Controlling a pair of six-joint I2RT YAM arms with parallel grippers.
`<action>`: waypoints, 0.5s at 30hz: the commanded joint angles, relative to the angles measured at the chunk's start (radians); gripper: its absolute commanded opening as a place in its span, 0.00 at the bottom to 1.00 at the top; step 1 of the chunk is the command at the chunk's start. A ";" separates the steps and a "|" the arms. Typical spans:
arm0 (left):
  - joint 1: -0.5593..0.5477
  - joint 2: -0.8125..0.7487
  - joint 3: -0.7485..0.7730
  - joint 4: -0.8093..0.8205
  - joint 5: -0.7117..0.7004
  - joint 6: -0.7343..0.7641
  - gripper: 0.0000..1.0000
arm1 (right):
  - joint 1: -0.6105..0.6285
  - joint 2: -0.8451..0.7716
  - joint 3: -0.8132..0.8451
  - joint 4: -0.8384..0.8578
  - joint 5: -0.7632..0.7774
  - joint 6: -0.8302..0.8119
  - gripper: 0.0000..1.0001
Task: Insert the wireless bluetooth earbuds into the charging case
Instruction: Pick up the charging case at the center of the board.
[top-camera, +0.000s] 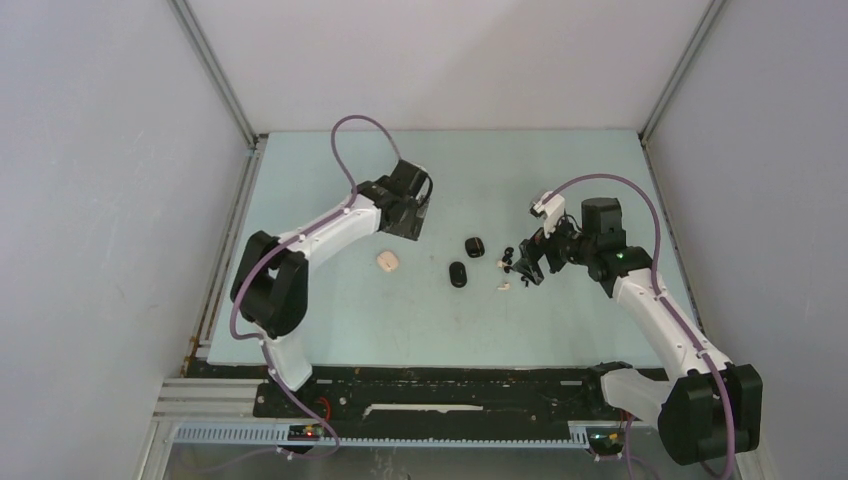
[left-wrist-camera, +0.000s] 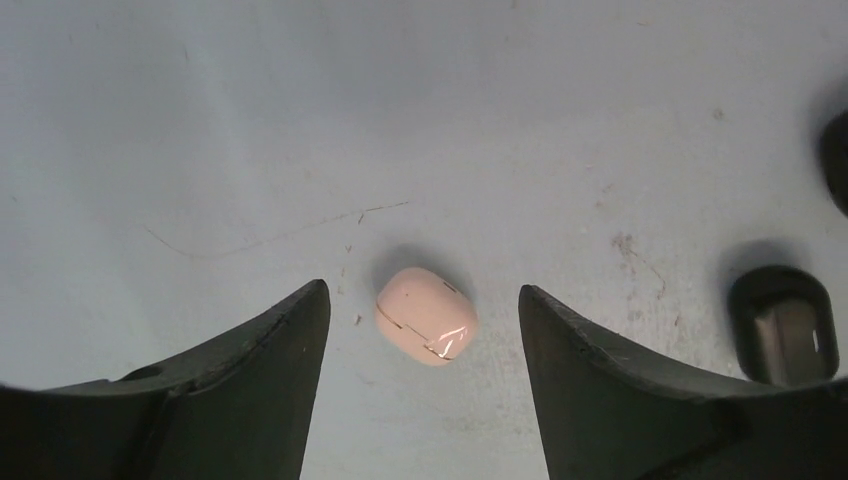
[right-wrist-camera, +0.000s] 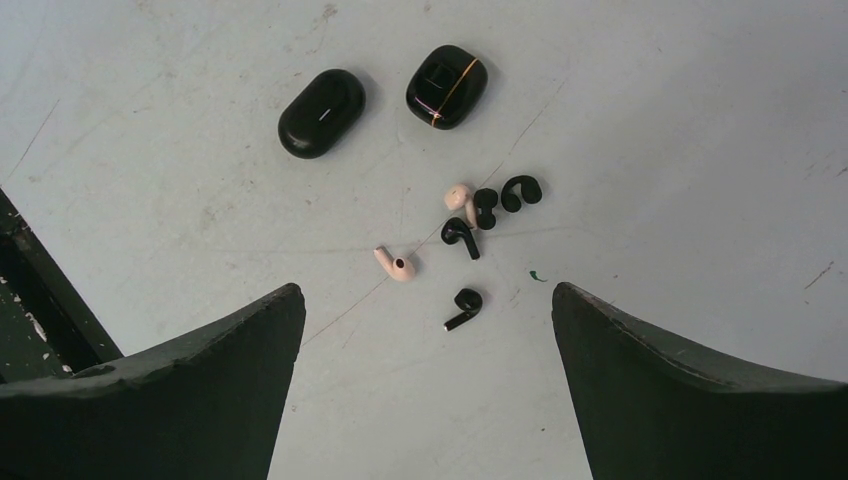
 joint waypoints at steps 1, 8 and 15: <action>0.031 0.022 0.107 -0.162 0.157 0.308 0.76 | 0.005 -0.005 0.038 0.006 -0.001 -0.017 0.96; 0.110 0.018 0.067 -0.143 0.238 0.325 0.82 | 0.002 -0.003 0.038 0.001 -0.008 -0.013 0.96; 0.112 0.066 0.038 -0.092 0.286 0.308 0.83 | 0.007 0.004 0.038 0.001 -0.012 -0.013 0.96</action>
